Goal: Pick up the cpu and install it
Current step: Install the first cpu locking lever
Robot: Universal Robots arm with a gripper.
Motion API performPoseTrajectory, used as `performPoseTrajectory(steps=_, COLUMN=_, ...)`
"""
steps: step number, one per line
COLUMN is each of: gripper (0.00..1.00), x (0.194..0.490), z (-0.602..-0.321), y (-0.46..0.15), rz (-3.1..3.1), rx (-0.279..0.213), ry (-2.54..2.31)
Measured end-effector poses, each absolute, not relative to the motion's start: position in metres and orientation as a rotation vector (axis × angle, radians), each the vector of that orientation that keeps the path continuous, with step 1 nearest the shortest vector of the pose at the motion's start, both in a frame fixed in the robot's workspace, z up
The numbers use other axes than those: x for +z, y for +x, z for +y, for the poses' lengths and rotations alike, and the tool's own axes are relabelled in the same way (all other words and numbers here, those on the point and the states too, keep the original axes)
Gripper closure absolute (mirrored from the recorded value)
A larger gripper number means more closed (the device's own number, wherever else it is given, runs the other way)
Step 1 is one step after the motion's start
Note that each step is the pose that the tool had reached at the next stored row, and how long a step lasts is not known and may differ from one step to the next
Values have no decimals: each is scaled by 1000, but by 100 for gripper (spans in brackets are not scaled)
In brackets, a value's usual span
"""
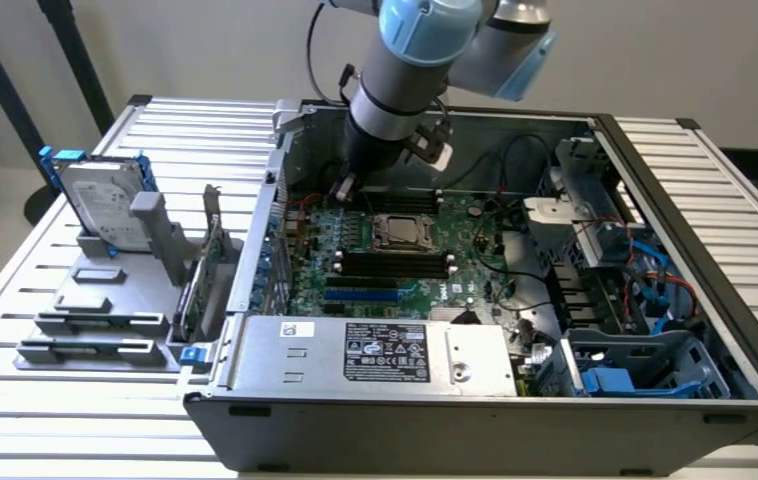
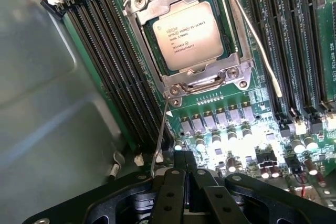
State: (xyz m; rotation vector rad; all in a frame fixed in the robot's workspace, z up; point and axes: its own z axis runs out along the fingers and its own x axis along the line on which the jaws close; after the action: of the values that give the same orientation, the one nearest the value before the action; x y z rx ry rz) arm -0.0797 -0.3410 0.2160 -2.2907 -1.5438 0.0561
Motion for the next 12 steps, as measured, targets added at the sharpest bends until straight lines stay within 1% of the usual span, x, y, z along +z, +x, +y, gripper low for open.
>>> performPoseTrajectory(steps=6, gripper=89, x=217, z=-341, y=-81, rz=-1471, rx=37, ry=-2334)
performPoseTrajectory(steps=12, gripper=89, x=230, z=-341, y=-81, rz=-1409, rx=22, ry=-2373)
